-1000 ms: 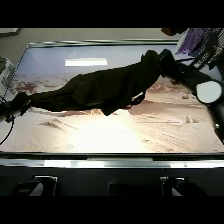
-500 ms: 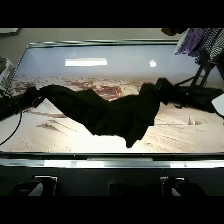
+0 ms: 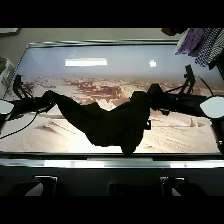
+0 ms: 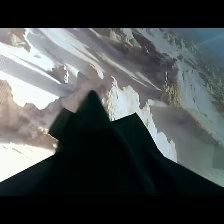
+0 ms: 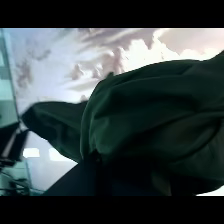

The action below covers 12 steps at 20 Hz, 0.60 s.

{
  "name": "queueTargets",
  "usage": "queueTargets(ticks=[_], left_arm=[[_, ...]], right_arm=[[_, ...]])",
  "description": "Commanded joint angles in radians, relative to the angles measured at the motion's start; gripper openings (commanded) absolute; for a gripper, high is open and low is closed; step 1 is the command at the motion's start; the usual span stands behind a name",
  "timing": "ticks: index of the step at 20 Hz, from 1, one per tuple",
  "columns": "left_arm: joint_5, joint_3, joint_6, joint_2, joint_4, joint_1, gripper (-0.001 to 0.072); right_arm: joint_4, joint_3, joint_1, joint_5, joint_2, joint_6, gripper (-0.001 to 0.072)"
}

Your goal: Fold the clothes and pants, and hang the long-sleeved shirts on hangers.

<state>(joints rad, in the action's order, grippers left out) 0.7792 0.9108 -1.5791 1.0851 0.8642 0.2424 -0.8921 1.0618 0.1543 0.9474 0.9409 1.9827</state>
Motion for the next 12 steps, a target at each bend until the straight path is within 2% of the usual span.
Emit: queueTargets(ticks=[1, 3, 5, 8, 10, 11, 12], left_arm=[[0.082, 0.0, 0.038, 0.0, 0.0, 0.041, 0.0616], [0.188, -0.001, 0.088, -0.032, 0.0, 0.093, 0.0614], [0.272, -0.002, 0.1, -0.07, 0.007, 0.132, 0.0607], [0.307, -0.008, 0.098, -0.118, 0.022, 0.143, 0.0607], [0.307, -0.016, 0.094, -0.135, 0.022, 0.143, 0.0607], [0.307, -0.021, 0.088, -0.14, 0.022, 0.143, 0.0607], [0.315, -0.024, 0.087, -0.142, 0.022, 0.144, 0.0607]], right_arm=[[0.053, -0.006, 0.001, -0.065, 0.076, -0.017, 0.0047], [0.047, -0.006, 0.014, -0.068, 0.132, -0.049, 0.0047], [0.039, -0.006, 0.063, -0.083, 0.185, -0.068, 0.0047], [0.029, -0.006, 0.169, -0.062, 0.249, -0.067, 0.0063], [0.011, -0.006, 0.219, -0.058, 0.269, -0.052, 0.028], [0.018, -0.005, 0.216, -0.044, 0.266, -0.052, 0.0417], [0.01, 0.002, 0.195, -0.019, 0.259, -0.062, 0.0499]])
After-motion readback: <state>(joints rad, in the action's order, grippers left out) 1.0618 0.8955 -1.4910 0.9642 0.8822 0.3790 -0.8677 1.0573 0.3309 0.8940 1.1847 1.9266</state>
